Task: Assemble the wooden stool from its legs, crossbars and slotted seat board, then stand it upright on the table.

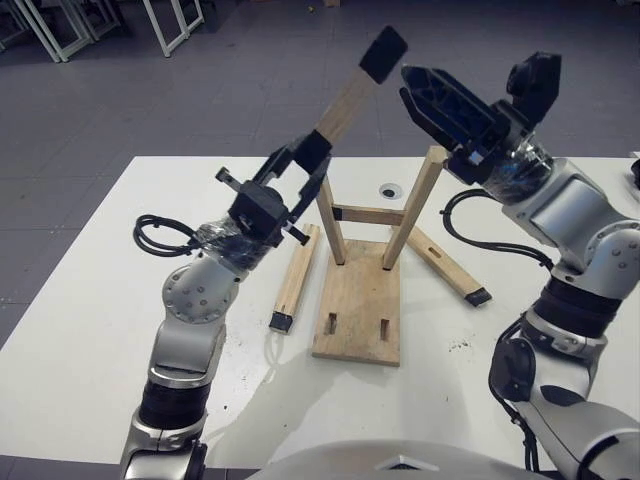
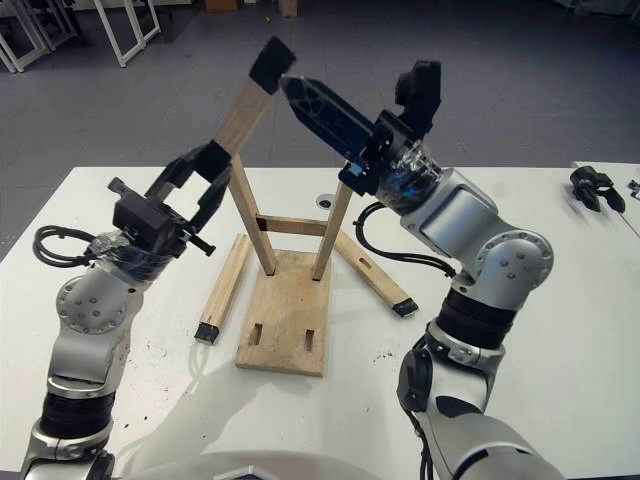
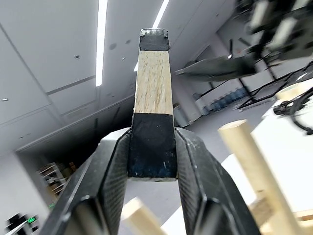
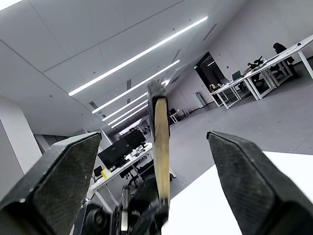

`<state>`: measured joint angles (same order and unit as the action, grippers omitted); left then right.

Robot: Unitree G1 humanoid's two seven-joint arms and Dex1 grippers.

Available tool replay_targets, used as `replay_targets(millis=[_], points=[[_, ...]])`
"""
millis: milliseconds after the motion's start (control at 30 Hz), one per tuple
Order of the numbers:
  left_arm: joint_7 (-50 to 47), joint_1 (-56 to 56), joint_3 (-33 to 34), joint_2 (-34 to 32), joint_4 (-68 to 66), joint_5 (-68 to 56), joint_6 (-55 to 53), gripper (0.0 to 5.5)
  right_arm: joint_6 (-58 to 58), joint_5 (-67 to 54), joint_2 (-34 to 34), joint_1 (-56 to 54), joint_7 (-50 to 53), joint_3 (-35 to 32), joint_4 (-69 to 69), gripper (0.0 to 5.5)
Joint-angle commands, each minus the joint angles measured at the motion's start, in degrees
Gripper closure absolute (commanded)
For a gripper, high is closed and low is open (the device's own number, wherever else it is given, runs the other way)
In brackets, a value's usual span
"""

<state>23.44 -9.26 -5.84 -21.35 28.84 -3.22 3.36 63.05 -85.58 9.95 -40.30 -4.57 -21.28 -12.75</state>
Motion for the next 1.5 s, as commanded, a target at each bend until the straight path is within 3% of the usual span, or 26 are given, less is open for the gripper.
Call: replay_targets(millis=[33, 600, 633, 867, 1067, 1200, 1333, 1500], points=[[2.49, 0.08, -1.86, -0.43, 1.11, -1.47, -1.74, 4.19, -1.85, -1.69, 0.78, -1.43, 0.62, 3.18, -0.78, 1.83], [4.9, 0.52, 0.82, -1.81, 1.47, -6.13, -5.65, 4.19, -5.64, 3.52, 8.98, 0.24, -8.23, 9.21, -2.73, 4.96], [4.89, 0.28, 1.03, -1.82, 1.49, -6.4, -5.94, 3.79, -5.6, 3.84, 9.45, 0.3, -8.44, 9.43, -2.4, 5.08], [4.51, 2.66, 1.92, -2.65, -1.08, -3.57, -4.8, 2.88, -9.6, 2.85, 9.77, -2.91, -5.07, 5.65, 2.08, 5.09], [2.86, 8.84, 2.34, -2.31, -6.25, -0.15, -1.57, 2.88, -21.39, 19.56, 14.73, -4.24, -4.96, 2.7, 9.95, 5.09], [2.1, 9.94, 2.17, -2.09, -7.39, 0.65, -0.69, 2.88, -26.07, 39.06, 21.2, 2.81, -10.19, 12.51, 12.54, 5.09], [1.9, 10.36, 2.06, -2.41, -8.89, 1.6, -0.29, 2.88, -27.31, 51.22, 23.77, 10.29, -16.44, 22.54, 12.47, 5.09], [2.2, 10.54, 2.03, -2.29, -9.23, 1.7, -0.21, 2.88, -27.09, 56.92, 24.44, 14.92, -22.48, 25.88, 13.17, 5.09]])
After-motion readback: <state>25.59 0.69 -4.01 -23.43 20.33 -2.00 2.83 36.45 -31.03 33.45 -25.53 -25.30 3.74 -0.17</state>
